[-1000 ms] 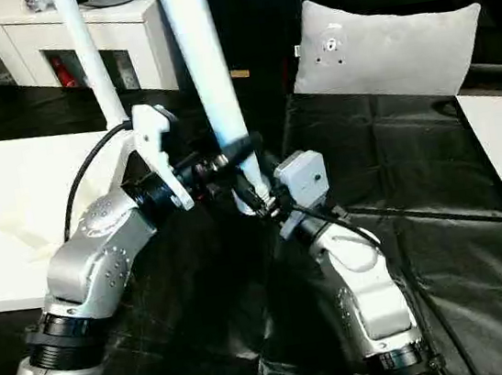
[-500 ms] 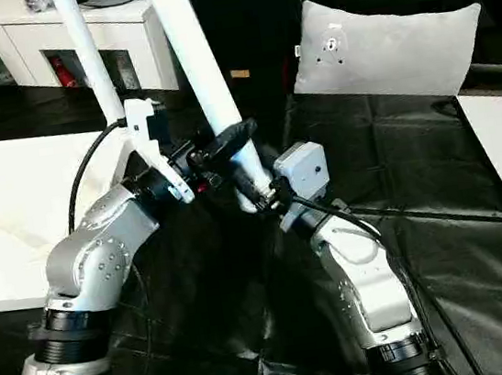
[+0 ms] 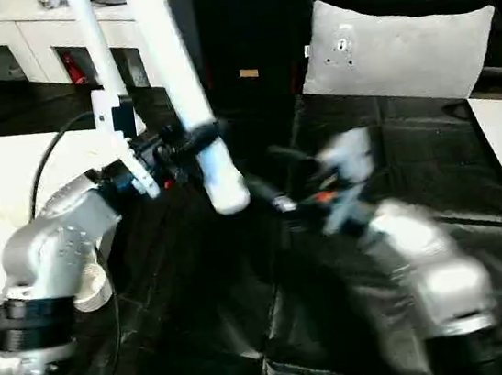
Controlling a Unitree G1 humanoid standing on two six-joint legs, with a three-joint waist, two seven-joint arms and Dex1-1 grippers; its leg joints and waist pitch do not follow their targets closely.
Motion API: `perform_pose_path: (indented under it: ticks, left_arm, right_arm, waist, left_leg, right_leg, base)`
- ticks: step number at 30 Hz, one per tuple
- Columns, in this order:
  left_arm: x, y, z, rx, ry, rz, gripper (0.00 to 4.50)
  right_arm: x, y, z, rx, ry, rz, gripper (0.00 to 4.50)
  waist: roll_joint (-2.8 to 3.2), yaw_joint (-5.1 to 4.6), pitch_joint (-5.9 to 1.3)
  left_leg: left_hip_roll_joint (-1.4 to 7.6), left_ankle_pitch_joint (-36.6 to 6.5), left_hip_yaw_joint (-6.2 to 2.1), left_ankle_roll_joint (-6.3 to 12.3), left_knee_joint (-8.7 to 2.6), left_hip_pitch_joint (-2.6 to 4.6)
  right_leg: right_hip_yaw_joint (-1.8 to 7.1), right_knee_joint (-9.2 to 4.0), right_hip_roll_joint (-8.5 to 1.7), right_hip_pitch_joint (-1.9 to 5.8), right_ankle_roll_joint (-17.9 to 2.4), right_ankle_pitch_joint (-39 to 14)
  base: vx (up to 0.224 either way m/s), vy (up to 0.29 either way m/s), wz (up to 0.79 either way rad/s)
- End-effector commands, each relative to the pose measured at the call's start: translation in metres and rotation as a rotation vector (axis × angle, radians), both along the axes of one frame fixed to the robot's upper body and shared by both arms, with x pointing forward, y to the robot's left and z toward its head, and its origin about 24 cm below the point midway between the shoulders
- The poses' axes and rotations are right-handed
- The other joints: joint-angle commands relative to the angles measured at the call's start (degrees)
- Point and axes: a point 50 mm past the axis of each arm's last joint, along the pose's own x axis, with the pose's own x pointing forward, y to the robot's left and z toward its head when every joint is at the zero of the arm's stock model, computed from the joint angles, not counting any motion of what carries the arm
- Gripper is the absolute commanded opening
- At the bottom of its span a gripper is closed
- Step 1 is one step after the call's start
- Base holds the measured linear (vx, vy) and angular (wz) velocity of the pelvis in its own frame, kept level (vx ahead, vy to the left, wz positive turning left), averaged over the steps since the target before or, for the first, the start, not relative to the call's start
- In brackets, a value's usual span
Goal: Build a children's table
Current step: Pick table leg
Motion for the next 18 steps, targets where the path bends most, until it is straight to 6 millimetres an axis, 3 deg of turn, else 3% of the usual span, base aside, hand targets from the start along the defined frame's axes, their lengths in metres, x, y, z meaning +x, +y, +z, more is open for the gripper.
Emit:
perform_pose_path:
  ticks: [1, 4, 6, 7, 9, 12, 13, 16, 17, 18]
  left_arm:
    - [-0.005, -0.003, 0.009, -0.017, -0.019, -0.091, 1.97]
    - [-0.01, -0.003, 0.014, -0.012, -0.036, -0.177, 1.97]
    - [-0.015, -0.004, 0.018, -0.006, -0.047, -0.248, 1.97]
    - [-0.019, -0.005, 0.02, 0.003, -0.055, -0.301, 1.97]
    - [-0.023, -0.009, 0.023, 0.016, -0.069, -0.382, 1.97]
    - [-0.025, -0.013, 0.024, 0.028, -0.075, -0.414, 1.97]
    - [-0.027, -0.016, 0.024, 0.036, -0.083, -0.443, 1.97]
    - [-0.031, -0.022, 0.024, 0.049, -0.099, -0.492, 1.97]
    - [-0.032, -0.024, 0.023, 0.061, -0.106, -0.513, 1.97]
    - [-0.033, -0.026, 0.023, 0.069, -0.109, -0.525, 1.97]
  right_arm:
    - [-0.002, 0.0, 0.007, 0.036, 0.022, 0.058, 4.34]
    - [-0.006, 0.0, 0.013, 0.027, 0.04, 0.139, 4.49]
    - [-0.01, 0.002, 0.015, 0.005, 0.057, 0.213, 4.5]
    - [-0.013, 0.004, 0.016, -0.013, 0.068, 0.261, 4.5]
    - [-0.014, 0.009, 0.018, -0.032, 0.087, 0.331, 4.5]
    - [-0.016, 0.014, 0.019, -0.035, 0.096, 0.371, 4.5]
    - [-0.016, 0.019, 0.02, -0.034, 0.099, 0.405, 4.5]
    - [-0.017, 0.026, 0.019, -0.026, 0.111, 0.451, 4.33]
    - [-0.017, 0.029, 0.019, -0.015, 0.124, 0.472, 4.16]
    - [-0.017, 0.031, 0.018, -0.008, 0.134, 0.483, 4.16]
  waist:
    - [0.03, 0.51, -3.96]
    - [0.16, 0.59, -4.02]
    - [0.59, 0.65, -4.12]
    - [0.39, 0.69, -4.11]
    - [0.76, 0.89, -4.11]
    - [0.56, 1.21, -3.96]
    - [0.23, 1.37, -4.04]
    - [0.46, 1.72, -4.1]
    - [0.13, 1.79, -4.15]
    - [0.28, 1.78, -4.1]
  left_leg:
    - [2.86, -1.6, -0.74, 4.62, -3.67, -0.56]
    - [2.89, -1.3, -0.7, 4.94, -3.59, -0.51]
    - [2.95, -1.0, -0.78, 4.82, -3.52, -0.55]
    - [3.07, -0.9, -0.78, 5.0, -3.51, -0.5]
    - [2.99, -1.1, -0.79, 4.96, -3.52, -0.43]
    - [3.06, -1.8, -0.63, 4.38, -3.54, -0.45]
    - [3.03, -1.8, -0.6, 4.16, -3.56, -0.43]
    - [3.13, -1.5, -0.65, 3.8, -3.56, -0.41]
    - [3.19, -1.3, -0.67, 3.75, -3.65, -0.37]
    - [3.19, -1.4, -0.71, 3.68, -3.68, -0.43]
  right_leg:
    - [3.32, -4.4, -5.06, 4.06, -8.0, -13.4]
    - [3.2, -4.49, -4.98, 4.03, -8.1, -13.4]
    - [3.14, -4.37, -5.0, 4.02, -8.5, -12.7]
    - [3.11, -4.34, -4.95, 3.98, -8.7, -12.1]
    - [3.08, -4.38, -4.94, 3.97, -8.8, -12.9]
    - [3.16, -4.63, -5.09, 3.94, -8.7, -14.7]
    - [3.1, -4.7, -5.04, 4.02, -8.2, -15.5]
    - [3.09, -4.64, -5.04, 3.9, -7.6, -15.8]
    - [3.07, -4.5, -5.05, 3.91, -7.5, -15.5]
    - [3.05, -4.5, -5.06, 3.89, -7.5, -15.7]
  base:
    - [0.0, 0.0, 0.0]
    - [0.0, 0.0, 0.0]
    - [0.0, 0.0, 0.0]
    - [0.0, 0.0, 0.0]
    - [0.0, 0.0, 0.0]
    - [0.0, 0.0, 0.0]
    - [0.0, 0.0, 0.0]
    - [0.0, 0.0, 0.0]
    - [0.0, 0.0, 0.0]
    - [0.0, 0.0, 0.0]
